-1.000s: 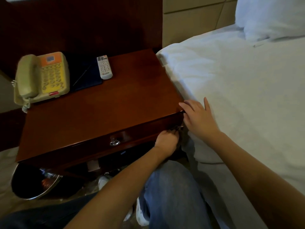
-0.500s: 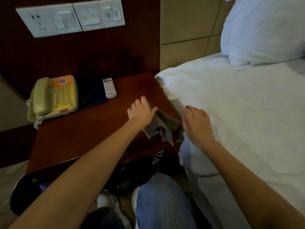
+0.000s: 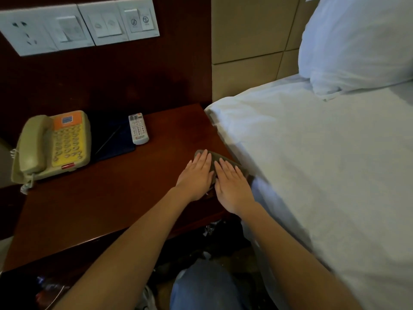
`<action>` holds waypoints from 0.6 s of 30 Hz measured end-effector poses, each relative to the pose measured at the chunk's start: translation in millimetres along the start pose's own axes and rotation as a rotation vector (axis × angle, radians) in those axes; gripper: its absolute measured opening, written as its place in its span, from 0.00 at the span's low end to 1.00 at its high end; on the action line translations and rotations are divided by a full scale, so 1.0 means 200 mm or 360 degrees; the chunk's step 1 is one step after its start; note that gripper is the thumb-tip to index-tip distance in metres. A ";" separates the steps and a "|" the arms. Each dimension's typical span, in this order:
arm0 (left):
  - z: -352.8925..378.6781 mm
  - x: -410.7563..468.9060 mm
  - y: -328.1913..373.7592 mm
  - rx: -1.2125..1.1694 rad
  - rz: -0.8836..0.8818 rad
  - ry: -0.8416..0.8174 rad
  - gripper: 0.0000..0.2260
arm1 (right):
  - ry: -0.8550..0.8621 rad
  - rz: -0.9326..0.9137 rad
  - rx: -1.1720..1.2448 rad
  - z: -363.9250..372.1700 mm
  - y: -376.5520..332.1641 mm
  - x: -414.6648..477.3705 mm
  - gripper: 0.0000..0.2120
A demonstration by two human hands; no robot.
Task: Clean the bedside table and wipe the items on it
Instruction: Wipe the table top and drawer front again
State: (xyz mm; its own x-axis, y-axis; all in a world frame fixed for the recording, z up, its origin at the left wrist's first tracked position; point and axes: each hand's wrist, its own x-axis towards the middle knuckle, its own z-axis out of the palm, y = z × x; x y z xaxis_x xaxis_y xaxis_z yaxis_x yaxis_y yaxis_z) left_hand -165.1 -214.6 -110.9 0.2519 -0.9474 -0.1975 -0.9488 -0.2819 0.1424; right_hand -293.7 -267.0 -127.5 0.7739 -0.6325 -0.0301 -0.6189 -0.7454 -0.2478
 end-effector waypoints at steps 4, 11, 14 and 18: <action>-0.04 0.16 0.06 -0.0030 0.0006 -0.0024 0.24 | -0.0115 0.0161 0.0327 -0.03 0.10 0.11 0.26; -0.06 0.23 0.10 -0.0077 0.0026 -0.0078 0.24 | 0.0003 0.0398 0.0800 -0.03 0.13 0.13 0.24; -0.06 0.18 0.13 -0.0066 0.0081 -0.0092 0.24 | 0.0051 0.0444 0.1030 -0.02 0.15 0.08 0.24; -0.02 0.08 0.19 -0.0055 0.0120 -0.0098 0.24 | 0.0141 0.0454 0.1106 0.03 0.13 -0.05 0.24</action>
State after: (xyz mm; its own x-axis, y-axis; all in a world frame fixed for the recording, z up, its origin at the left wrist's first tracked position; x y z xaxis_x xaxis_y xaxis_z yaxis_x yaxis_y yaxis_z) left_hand -196.3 -241.8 -105.5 0.1666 -0.9553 -0.2441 -0.9572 -0.2161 0.1925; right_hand -316.9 -278.2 -139.9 0.5647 -0.8174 -0.1136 -0.5436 -0.2648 -0.7965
